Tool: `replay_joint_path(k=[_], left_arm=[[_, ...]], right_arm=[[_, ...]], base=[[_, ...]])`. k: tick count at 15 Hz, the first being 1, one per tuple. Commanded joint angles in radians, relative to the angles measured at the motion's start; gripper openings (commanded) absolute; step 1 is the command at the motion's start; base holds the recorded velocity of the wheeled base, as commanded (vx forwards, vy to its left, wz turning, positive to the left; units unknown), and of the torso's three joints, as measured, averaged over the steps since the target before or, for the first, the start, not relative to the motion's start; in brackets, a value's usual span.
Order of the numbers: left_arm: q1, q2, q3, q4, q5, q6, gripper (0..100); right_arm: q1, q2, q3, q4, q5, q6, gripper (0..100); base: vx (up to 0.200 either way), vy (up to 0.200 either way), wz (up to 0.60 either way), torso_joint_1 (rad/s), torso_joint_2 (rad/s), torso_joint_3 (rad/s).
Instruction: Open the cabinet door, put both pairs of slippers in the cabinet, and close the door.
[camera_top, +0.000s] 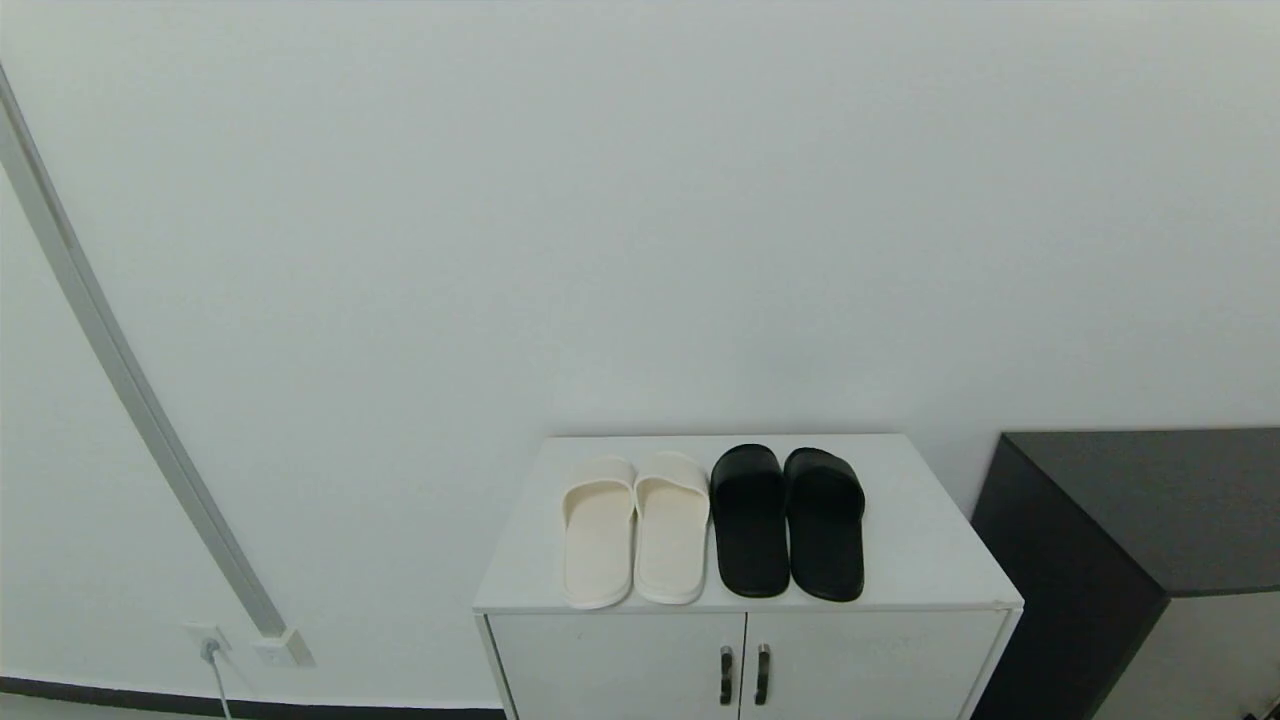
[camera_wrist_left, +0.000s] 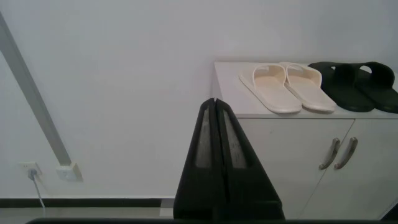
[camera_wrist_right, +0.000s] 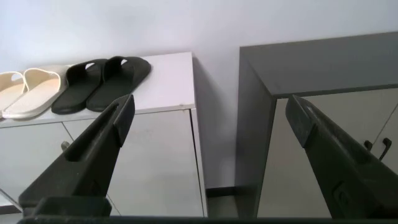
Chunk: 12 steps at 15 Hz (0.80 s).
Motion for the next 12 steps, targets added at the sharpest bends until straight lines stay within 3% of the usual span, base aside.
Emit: replay_joint_path(k=[1,8,12], left_arm=[[0.0,0.0,-0.001,0.0,0.001,0.0,0],[0.0,0.0,0.0,0.0,0.004,-0.003,0],[0.0,0.0,0.0,0.0,0.003,-0.003,0]], right_arm=[[0.0,0.001,-0.001,0.0,0.0,-0.011,100],[0.0,0.001,0.0,-0.003,-0.008,0.001,100],[-0.004,0.041,-0.004,-0.001,0.026,-0.084,100]], base=[[0.0,0.0,0.0,0.0,0.0,0.0],[0.0,0.0,0.0,0.0,0.0,0.0],[0.0,0.0,0.0,0.0,0.0,0.0]])
